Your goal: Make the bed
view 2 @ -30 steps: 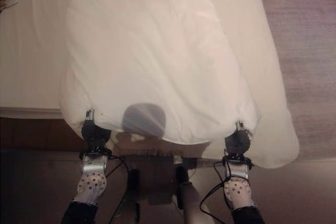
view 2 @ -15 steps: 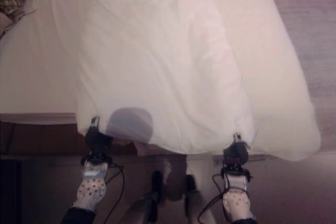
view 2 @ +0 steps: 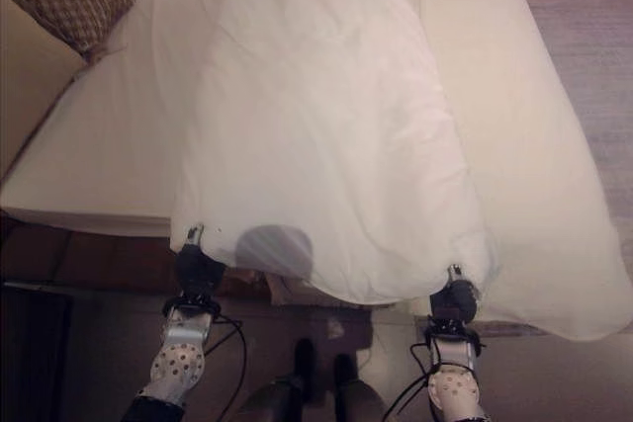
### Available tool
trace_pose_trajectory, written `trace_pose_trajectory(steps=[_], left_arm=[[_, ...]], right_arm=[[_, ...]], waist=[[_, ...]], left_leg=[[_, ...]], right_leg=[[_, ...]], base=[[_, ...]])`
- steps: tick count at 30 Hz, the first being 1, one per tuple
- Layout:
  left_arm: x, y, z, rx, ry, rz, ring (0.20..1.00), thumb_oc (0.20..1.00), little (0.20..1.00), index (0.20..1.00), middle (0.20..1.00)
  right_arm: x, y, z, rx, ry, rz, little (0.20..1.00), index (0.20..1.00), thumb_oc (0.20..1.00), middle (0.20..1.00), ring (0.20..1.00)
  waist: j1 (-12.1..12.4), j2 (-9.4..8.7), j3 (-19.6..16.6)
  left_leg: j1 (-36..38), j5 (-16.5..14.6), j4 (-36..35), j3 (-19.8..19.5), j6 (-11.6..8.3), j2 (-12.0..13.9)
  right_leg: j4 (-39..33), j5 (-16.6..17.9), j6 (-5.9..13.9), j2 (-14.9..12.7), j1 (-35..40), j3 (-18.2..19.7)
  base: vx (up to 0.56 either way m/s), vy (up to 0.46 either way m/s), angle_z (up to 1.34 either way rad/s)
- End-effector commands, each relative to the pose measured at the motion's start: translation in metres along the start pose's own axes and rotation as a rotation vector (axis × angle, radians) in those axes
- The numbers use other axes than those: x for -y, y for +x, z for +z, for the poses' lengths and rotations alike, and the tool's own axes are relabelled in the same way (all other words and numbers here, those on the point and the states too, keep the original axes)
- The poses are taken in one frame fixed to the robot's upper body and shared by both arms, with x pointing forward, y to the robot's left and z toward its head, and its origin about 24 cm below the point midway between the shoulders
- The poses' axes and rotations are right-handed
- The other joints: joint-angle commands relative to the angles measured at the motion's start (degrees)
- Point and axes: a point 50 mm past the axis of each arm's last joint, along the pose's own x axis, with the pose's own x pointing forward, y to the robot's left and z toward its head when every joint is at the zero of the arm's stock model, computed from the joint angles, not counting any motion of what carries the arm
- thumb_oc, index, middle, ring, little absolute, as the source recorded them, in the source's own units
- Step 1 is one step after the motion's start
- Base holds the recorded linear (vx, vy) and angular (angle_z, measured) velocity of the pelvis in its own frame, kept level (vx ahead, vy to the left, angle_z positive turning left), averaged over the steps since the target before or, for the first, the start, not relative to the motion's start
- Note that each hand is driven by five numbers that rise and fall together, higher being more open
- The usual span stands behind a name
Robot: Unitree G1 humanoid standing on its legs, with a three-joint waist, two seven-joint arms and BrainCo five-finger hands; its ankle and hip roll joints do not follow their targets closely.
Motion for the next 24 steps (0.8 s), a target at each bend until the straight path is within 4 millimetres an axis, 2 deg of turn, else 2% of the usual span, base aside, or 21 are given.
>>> trace_pose_trajectory(steps=[1,2,4,5,6,7,8,10,12,13,14,16,17,18,19,20,21,23,24], left_arm=[[0.020,-0.007,0.009,0.067,0.033,-0.126,0.200,0.200,0.200,0.200,0.200],[0.019,-0.008,0.013,0.087,0.028,-0.119,0.200,0.200,0.200,0.200,0.200],[0.019,-0.008,0.019,0.119,0.029,-0.114,0.200,0.200,0.200,0.200,0.200],[0.019,-0.008,0.019,0.119,0.029,-0.114,0.200,0.200,0.200,0.200,0.200],[0.020,-0.007,0.028,0.163,0.028,-0.110,0.200,0.200,0.200,0.200,0.200],[0.020,-0.007,0.028,0.163,0.028,-0.110,0.200,0.200,0.200,0.200,0.200],[0.019,-0.004,0.033,0.194,0.024,-0.093,0.200,0.200,0.200,0.200,0.200],[0.022,-0.001,0.034,0.199,0.029,-0.100,0.200,0.200,0.200,0.200,0.200],[0.022,-0.001,0.034,0.199,0.029,-0.100,0.200,0.200,0.200,0.200,0.200],[0.028,0.005,0.032,0.177,0.067,-0.124,0.200,0.200,0.200,0.200,0.200],[0.028,0.006,0.032,0.177,0.068,-0.125,0.200,0.200,0.200,0.200,0.200],[0.024,0.004,0.029,0.149,0.079,-0.120,0.200,0.200,0.200,0.200,0.200],[0.024,0.005,0.029,0.150,0.079,-0.120,0.200,0.200,0.200,0.200,0.200],[0.018,0.002,0.031,0.146,0.097,-0.101,0.200,0.200,0.200,0.200,0.200],[0.015,0.000,0.031,0.136,0.102,-0.093,0.200,0.200,0.200,0.200,0.200],[0.012,-0.001,0.032,0.135,0.128,-0.079,0.200,0.200,0.200,0.200,0.200],[0.010,-0.001,0.032,0.134,0.132,-0.074,0.200,0.200,0.200,0.200,0.200],[0.006,0.001,0.030,0.132,0.123,-0.045,0.200,0.200,0.200,0.200,0.200],[0.003,0.000,0.030,0.135,0.114,-0.026,0.200,0.200,0.200,0.200,0.200]], right_arm=[[-0.006,-0.003,0.021,0.075,-0.037,0.063,0.200,0.200,0.200,0.200,0.200],[-0.004,-0.002,0.021,0.078,-0.032,0.056,0.200,0.200,0.200,0.200,0.200],[-0.003,-0.002,0.022,0.088,-0.033,0.049,0.200,0.200,0.200,0.200,0.200],[-0.003,-0.002,0.022,0.088,-0.033,0.049,0.200,0.200,0.200,0.200,0.200],[-0.001,-0.001,0.026,0.111,-0.027,0.034,0.200,0.200,0.200,0.200,0.200],[-0.001,0.000,0.026,0.112,-0.027,0.035,0.200,0.200,0.200,0.200,0.200],[-0.004,0.002,0.028,0.133,-0.017,0.033,0.200,0.200,0.200,0.200,0.200],[-0.004,0.003,0.031,0.152,-0.015,0.024,0.200,0.200,0.200,0.200,0.200],[-0.004,0.003,0.031,0.152,-0.015,0.024,0.200,0.200,0.200,0.200,0.200],[-0.002,0.007,0.030,0.165,0.007,-0.007,0.200,0.200,0.200,0.200,0.200],[-0.002,0.007,0.030,0.165,0.008,-0.006,0.200,0.200,0.200,0.200,0.200],[0.006,0.007,0.029,0.159,0.018,-0.045,0.200,0.200,0.200,0.200,0.200],[0.005,0.008,0.028,0.159,0.019,-0.045,0.200,0.200,0.200,0.200,0.200],[0.006,0.009,0.025,0.150,0.017,-0.055,0.200,0.200,0.200,0.200,0.200],[0.007,0.009,0.023,0.150,0.017,-0.067,0.200,0.200,0.200,0.200,0.200],[0.007,0.010,0.020,0.138,-0.003,-0.071,0.200,0.200,0.200,0.200,0.200],[0.009,0.010,0.020,0.136,0.001,-0.077,0.200,0.200,0.200,0.200,0.200],[0.015,0.008,0.021,0.129,-0.010,-0.087,0.200,0.200,0.200,0.200,0.200],[0.017,0.007,0.021,0.127,-0.008,-0.099,0.200,0.200,0.200,0.200,0.200]], waist=[[-0.2,-0.26,-2.1],[0.1,-0.55,-2.2],[0.2,-0.68,-2.7],[0.2,-0.70,-2.7],[0.6,-0.76,-2.5],[0.6,-0.72,-2.6],[0.8,-0.32,-2.4],[0.5,1.15,-2.4],[0.6,1.13,-2.3],[-0.2,1.04,-1.2],[-0.1,1.08,-1.3],[0.0,1.19,-1.5],[0.0,1.15,-1.7],[0.3,1.04,-1.9],[0.8,0.84,-2.0],[1.3,0.69,-2.1],[0.9,0.81,-2.3],[-0.6,1.19,-2.3],[-0.9,1.14,-2.3]], left_leg=[[-2.1,-0.9,-1.0,-2.3,2.56,1.6],[-1.4,0.3,-3.4,-4.7,2.45,3.3],[-0.9,4.1,-8.2,-6.9,1.89,7.3],[-0.8,4.1,-8.3,-6.9,1.89,7.2],[-1.1,7.8,-13.0,-9.6,1.14,11.4],[-1.0,8.3,-13.6,-9.6,1.04,11.5],[0.5,10.3,-19.5,-10.1,-0.62,14.7],[2.3,10.3,-21.3,-7.3,-1.49,15.6],[2.3,10.3,-21.3,-7.2,-1.48,15.7],[-1.8,4.0,-8.5,-3.5,-0.57,9.9],[-2.3,3.9,-8.0,-3.5,-0.51,9.9],[-3.6,-0.4,-2.4,-1.4,1.14,6.3],[-3.9,-0.2,-2.5,-1.3,1.20,6.3],[-3.2,-2.3,-2.2,1.3,2.63,5.4],[-2.9,-3.5,-2.0,2.9,3.03,5.0],[-3.0,-4.0,-1.4,3.9,3.57,4.6],[-3.1,-3.8,-1.6,3.7,3.93,3.8],[-2.3,-3.1,-3.5,3.4,4.28,2.0],[-1.7,-2.9,-4.4,3.5,4.34,1.4]], right_leg=[[-10.0,5.5,8.00,1.8,1.9,3.3],[-9.6,5.1,8.04,1.4,2.2,4.0],[-8.9,4.5,8.11,0.9,2.0,4.5],[-8.9,4.5,8.10,0.9,2.0,4.5],[-7.2,3.0,8.28,0.8,2.1,5.5],[-7.1,3.1,8.23,0.9,1.9,5.4],[-6.1,2.0,8.56,1.2,1.9,6.2],[-5.5,1.4,9.86,0.2,1.7,6.3],[-5.5,1.4,9.86,0.2,1.8,6.3],[-10.6,6.3,14.15,-7.0,2.9,8.2],[-10.8,6.6,14.24,-7.0,2.6,8.3],[-15.0,10.9,16.15,-12.2,4.1,9.4],[-15.3,11.2,16.24,-12.2,3.9,9.6],[-19.1,15.7,16.06,-14.9,3.8,8.4],[-21.6,18.7,16.05,-16.7,3.2,5.8],[-22.5,18.5,15.62,-17.4,3.6,2.3],[-21.0,16.5,15.08,-15.7,3.6,3.4],[-17.5,12.6,13.96,-10.2,1.8,7.0],[-17.0,11.5,13.56,-8.4,1.3,7.3]], base=[[0.08,0.077,-0.11],[0.09,0.105,-0.15],[0.08,0.106,-0.14],[0.11,0.198,-0.11],[0.07,0.146,-0.04],[0.15,0.348,-0.02],[0.11,0.360,-0.15],[0.11,0.436,-0.30],[0.04,0.479,-0.32],[0.04,0.793,-0.45],[0.09,1.031,-0.07],[0.09,0.499,0.30],[0.12,0.644,-0.04],[0.09,0.571,-0.18],[0.11,0.717,-0.47],[0.02,0.435,-0.69],[0.00,0.360,-1.09],[-0.01,0.298,-0.61],[-0.01,0.235,0.33]])
